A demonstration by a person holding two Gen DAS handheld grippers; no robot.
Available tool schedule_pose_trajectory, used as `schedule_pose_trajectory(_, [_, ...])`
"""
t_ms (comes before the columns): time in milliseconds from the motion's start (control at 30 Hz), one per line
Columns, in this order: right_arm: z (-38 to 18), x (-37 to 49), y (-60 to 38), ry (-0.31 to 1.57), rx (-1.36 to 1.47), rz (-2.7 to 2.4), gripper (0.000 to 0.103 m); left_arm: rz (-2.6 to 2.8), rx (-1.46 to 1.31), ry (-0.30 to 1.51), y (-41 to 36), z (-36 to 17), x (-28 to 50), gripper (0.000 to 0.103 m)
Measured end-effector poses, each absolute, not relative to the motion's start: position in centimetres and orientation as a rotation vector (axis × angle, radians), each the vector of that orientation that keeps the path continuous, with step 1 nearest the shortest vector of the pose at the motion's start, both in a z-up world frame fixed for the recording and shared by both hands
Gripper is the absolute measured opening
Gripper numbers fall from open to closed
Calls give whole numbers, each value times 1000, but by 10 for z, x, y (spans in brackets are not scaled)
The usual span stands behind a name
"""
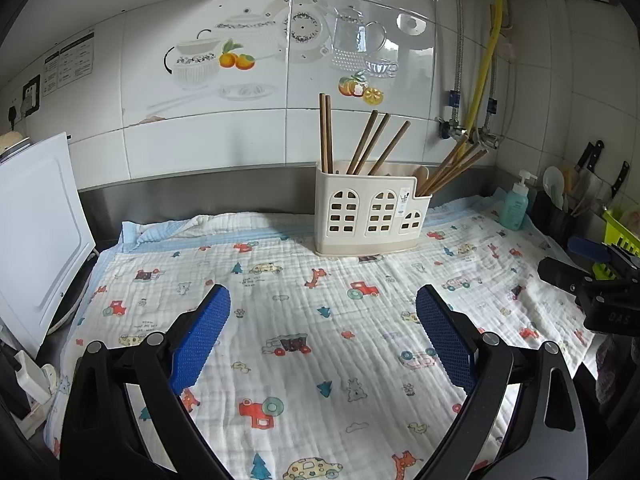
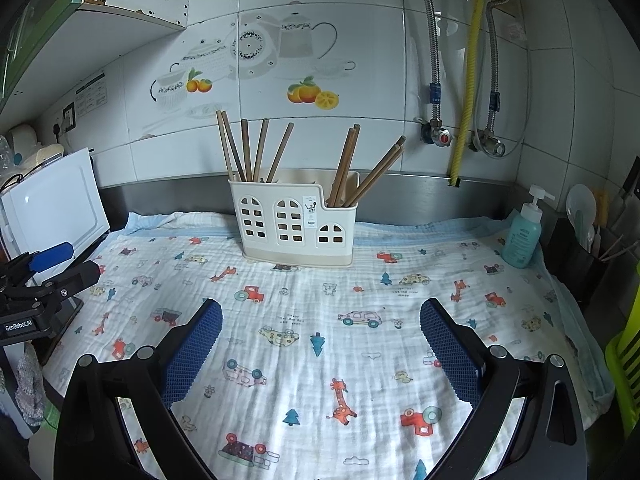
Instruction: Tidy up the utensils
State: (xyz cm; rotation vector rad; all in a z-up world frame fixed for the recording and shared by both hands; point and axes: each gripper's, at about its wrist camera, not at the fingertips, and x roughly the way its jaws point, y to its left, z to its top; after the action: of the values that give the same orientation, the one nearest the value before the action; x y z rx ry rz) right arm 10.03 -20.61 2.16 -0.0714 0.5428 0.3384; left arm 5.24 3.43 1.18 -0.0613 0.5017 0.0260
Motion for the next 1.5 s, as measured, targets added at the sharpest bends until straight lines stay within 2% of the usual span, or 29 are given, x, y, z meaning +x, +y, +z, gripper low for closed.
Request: schedule_pose_trajectory(1500, [22, 99, -206, 542, -76, 345, 96, 57, -65, 501, 36, 10, 50, 93])
